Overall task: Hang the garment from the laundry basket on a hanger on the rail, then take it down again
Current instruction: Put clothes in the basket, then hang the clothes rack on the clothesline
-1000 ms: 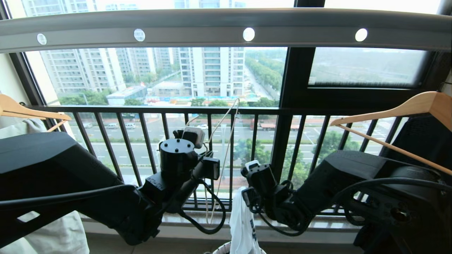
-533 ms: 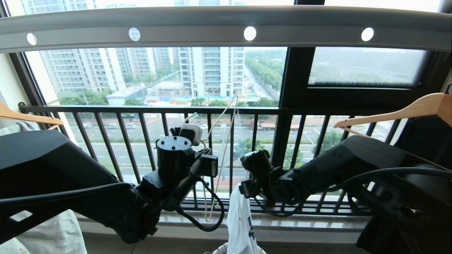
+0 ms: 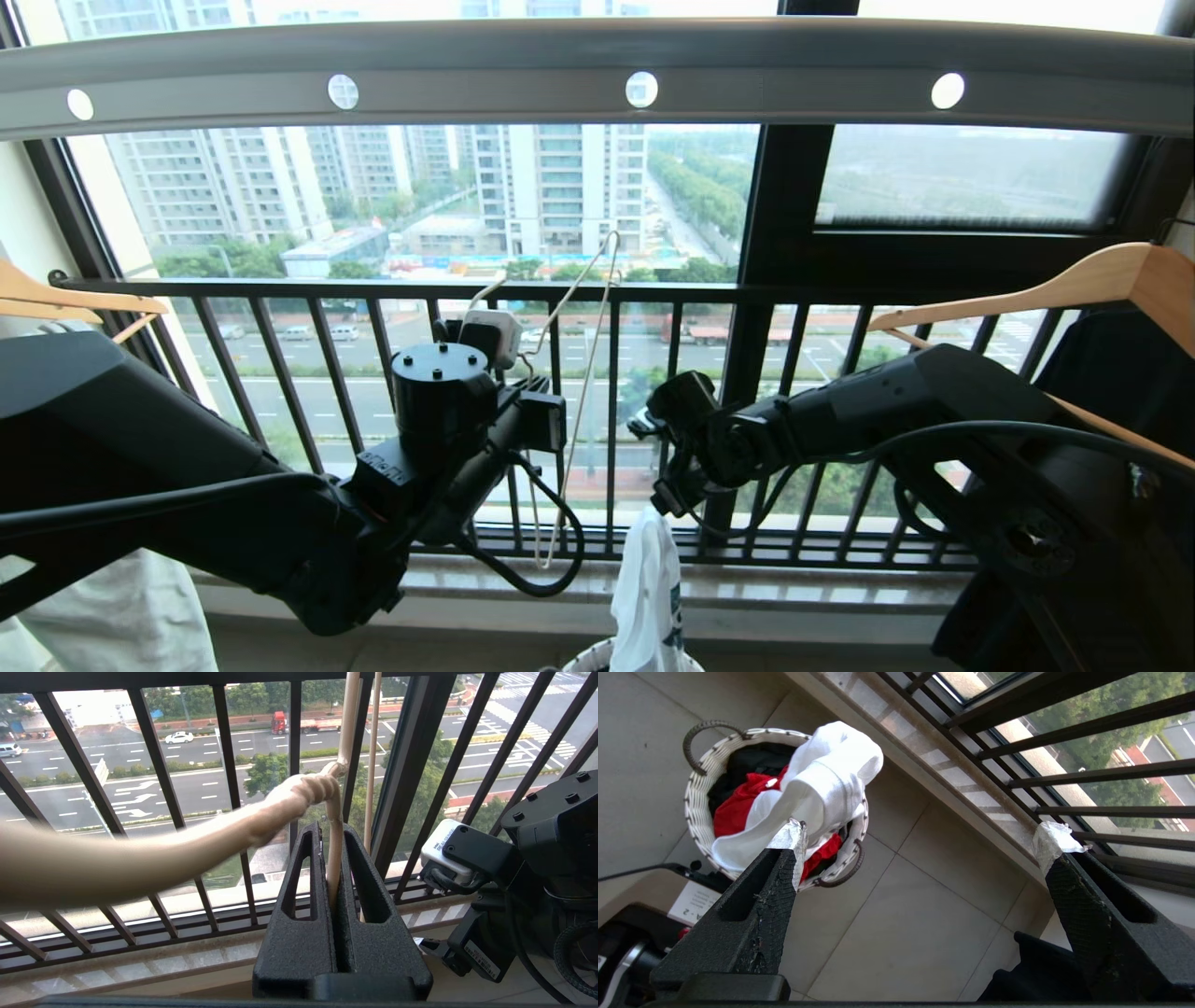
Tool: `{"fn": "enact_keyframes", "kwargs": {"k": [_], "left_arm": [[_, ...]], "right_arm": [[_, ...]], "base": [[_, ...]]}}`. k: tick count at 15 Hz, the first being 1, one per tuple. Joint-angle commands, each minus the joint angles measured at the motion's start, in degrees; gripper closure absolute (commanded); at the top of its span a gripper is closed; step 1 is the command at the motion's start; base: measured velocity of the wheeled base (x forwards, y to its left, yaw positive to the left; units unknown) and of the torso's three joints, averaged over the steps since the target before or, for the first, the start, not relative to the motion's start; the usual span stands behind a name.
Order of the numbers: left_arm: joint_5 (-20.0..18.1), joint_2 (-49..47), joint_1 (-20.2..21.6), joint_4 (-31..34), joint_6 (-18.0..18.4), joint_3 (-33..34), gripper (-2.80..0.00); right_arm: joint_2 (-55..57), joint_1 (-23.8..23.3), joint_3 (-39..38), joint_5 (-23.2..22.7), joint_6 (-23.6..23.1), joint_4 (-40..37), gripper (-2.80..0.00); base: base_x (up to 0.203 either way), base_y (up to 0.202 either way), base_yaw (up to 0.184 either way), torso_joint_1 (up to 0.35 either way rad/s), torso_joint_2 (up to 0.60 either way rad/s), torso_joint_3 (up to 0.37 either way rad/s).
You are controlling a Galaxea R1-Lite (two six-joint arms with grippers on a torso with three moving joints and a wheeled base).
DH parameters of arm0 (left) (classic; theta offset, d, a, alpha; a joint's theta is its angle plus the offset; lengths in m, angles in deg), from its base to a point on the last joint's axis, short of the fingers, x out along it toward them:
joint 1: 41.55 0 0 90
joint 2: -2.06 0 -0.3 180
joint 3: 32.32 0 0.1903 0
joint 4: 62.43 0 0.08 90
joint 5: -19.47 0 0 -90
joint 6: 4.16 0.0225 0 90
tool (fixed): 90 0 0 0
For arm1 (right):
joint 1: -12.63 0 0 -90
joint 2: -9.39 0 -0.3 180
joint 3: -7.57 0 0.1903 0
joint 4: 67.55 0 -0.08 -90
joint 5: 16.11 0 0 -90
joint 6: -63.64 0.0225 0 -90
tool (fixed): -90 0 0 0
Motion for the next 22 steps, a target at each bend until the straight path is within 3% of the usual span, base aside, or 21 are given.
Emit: {"fn": "enact_keyframes", "kwargs": {"k": [1,4,7,10,12,15,18,20,22], "left_arm": [[0.14,1.02,0.06,-0.37,0.05,0.01,0.0],[0.14,1.61,0.49,-0.29,0.05,-0.07,0.0],[0.05,1.87,0.49,0.14,0.35,0.34,0.0],[-0.13,1.81,0.41,0.24,3.11,1.94,0.0],[-0.13,1.98,0.32,2.51,3.63,2.29,0.0],[-0.15,4.91,0.16,6.93,3.68,2.27,0.0],[-2.21,12.01,0.18,18.24,4.32,1.91,0.0],[-6.03,19.65,0.76,30.6,4.73,0.68,0.0],[-11.0,27.17,2.48,51.01,4.86,-3.79,0.0]], "right_arm": [[0.61,-0.65,0.47,-6.49,-5.4,-0.67,-2.8],[1.63,-1.32,3.8,-8.25,-11.97,-0.92,-2.8],[-1.62,-2.07,1.11,-8.34,-10.47,-1.01,-2.8],[-10.73,-1.42,-10.26,-8.23,-4.12,-0.06,-2.8],[-17.55,0.73,-19.89,-6.62,5.06,1.43,-2.8],[-27.68,3.12,-37.81,-3.45,10.85,10.06,-2.8],[-37.37,4.2,-52.28,-5.38,12.27,30.57,-2.8],[-39.66,4.62,-53.51,-6.8,9.76,32.7,-2.8],[-40.34,5.42,-53.67,-6.8,9.22,32.78,-2.8]], "base": [[0.0,0.0,0.0,0.0,0.0,0.0],[0.0,0.0,0.0,0.0,0.0,0.0],[0.0,0.0,0.0,0.0,0.0,0.0],[0.0,0.0,0.0,0.0,0.0,0.0],[0.0,0.0,0.0,0.0,0.0,0.0],[0.0,0.0,0.0,0.0,0.0,0.0],[0.0,0.0,0.0,0.0,0.0,0.0],[0.0,0.0,0.0,0.0,0.0,0.0],[0.0,0.0,0.0,0.0,0.0,0.0]]}}
